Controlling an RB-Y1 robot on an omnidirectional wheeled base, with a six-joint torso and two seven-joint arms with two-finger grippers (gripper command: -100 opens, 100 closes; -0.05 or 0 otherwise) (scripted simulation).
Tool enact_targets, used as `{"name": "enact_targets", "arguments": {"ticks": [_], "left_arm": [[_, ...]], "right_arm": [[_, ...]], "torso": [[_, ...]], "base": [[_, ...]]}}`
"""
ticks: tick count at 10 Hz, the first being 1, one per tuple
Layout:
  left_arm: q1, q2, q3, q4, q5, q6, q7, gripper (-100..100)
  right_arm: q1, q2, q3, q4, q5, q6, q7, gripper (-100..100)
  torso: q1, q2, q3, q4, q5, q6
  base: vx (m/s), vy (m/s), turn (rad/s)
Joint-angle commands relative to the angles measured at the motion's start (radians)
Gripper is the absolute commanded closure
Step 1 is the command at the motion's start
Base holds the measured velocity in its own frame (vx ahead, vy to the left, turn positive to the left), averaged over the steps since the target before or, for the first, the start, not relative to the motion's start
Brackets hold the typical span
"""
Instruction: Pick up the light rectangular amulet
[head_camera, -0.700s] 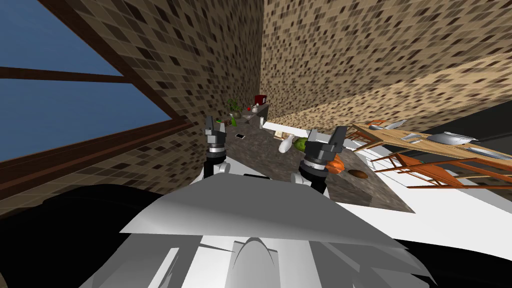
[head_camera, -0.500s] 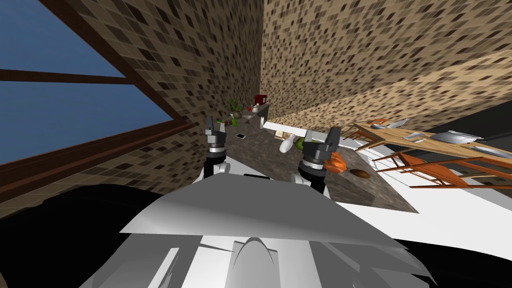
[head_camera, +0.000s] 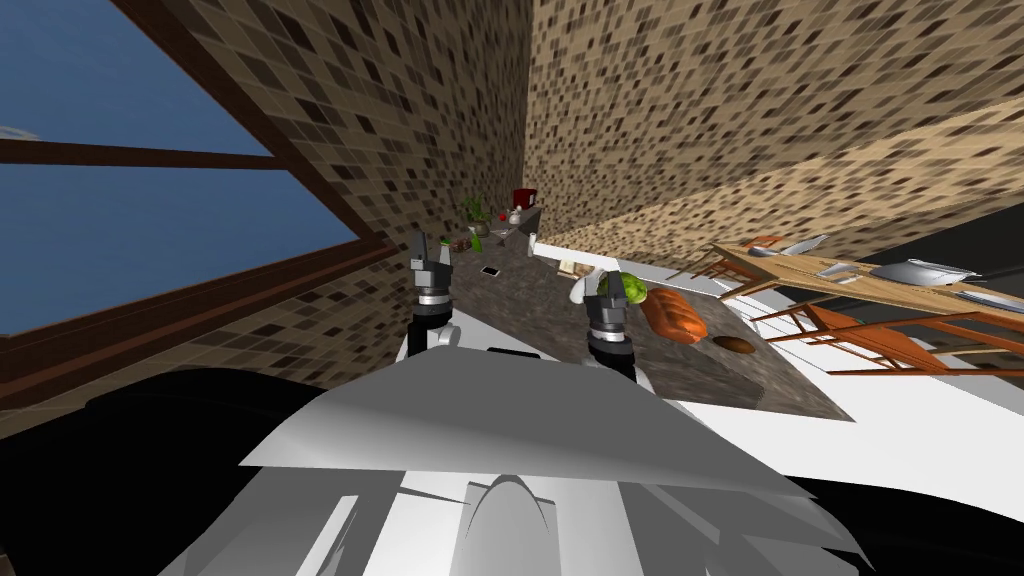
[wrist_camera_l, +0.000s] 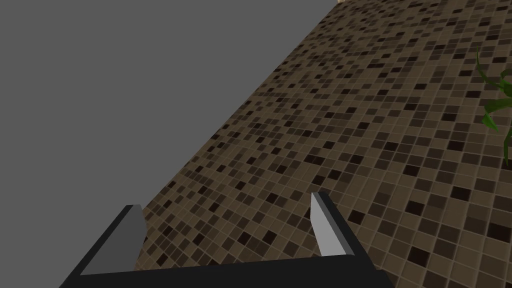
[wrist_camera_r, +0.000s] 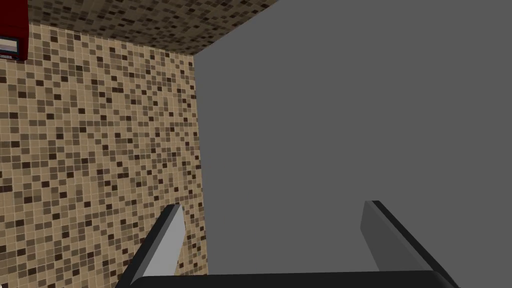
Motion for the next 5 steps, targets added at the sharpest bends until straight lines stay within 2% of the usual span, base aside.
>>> {"name": "enact_targets", "arguments": {"ticks": [1,2,3,4,5], "left_arm": [[0.0,0.0,0.0,0.0,0.0,0.0,0.0,0],[0.0,0.0,0.0,0.0,0.0,0.0,0.0,0],[0.0,0.0,0.0,0.0,0.0,0.0,0.0,0],[0.0,0.0,0.0,0.0,0.0,0.0,0.0,0],[0.0,0.0,0.0,0.0,0.0,0.0,0.0,0]], "right_arm": [[0.028,-0.05,0.027,0.029,0.018,0.006,-0.002,-100],[0.048,-0.08,0.05,0.056,0.034,0.019,-0.005,-100],[0.048,-0.101,0.05,0.056,0.034,0.019,-0.005,-100],[0.069,-0.137,0.073,0.087,0.052,0.031,-0.008,-100],[0.069,-0.15,0.073,0.087,0.052,0.031,-0.008,-100]], "torso": [[0.0,0.0,0.0,0.0,0.0,0.0],[-0.001,0.0,0.0,0.0,0.0,0.0],[0.001,0.001,0.0,0.0,0.0,0.0],[-0.001,0.0,0.0,0.0,0.0,0.0],[0.001,-0.001,0.0,0.0,0.0,0.0]], "base": [[-0.036,0.101,0.022],[-0.06,0.142,0.035],[-0.041,0.116,0.008],[-0.031,0.141,0.041],[-0.026,0.107,0.013]]}}
